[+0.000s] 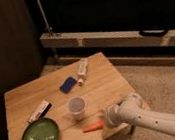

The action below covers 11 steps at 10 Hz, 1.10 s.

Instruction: Place the pepper on the white sponge

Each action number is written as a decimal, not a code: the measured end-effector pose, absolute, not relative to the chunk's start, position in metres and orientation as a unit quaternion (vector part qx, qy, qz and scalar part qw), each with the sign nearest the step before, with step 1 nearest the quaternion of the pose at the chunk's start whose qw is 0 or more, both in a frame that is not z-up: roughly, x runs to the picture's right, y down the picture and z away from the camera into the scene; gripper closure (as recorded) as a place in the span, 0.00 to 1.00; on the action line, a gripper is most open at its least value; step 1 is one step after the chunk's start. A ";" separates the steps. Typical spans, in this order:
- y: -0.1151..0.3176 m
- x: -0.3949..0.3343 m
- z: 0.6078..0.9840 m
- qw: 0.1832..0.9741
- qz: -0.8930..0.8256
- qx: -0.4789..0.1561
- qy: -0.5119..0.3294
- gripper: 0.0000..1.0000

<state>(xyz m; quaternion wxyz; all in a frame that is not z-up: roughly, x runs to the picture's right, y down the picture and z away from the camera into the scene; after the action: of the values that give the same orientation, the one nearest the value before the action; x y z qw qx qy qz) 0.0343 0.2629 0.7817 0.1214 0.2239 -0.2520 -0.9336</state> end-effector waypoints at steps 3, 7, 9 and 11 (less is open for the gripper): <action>0.259 0.034 0.786 0.127 -0.927 0.231 -0.268 0.90; 0.216 0.069 0.750 0.165 -0.934 0.226 -0.222 0.92; 0.161 0.101 0.727 0.195 -0.939 0.212 -0.189 0.92; 0.100 0.119 0.730 0.215 -0.938 0.210 -0.174 0.92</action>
<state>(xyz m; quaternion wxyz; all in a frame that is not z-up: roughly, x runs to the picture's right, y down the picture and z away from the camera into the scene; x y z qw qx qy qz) 0.1195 0.0998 0.7303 0.2149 0.2096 -0.1736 -0.9379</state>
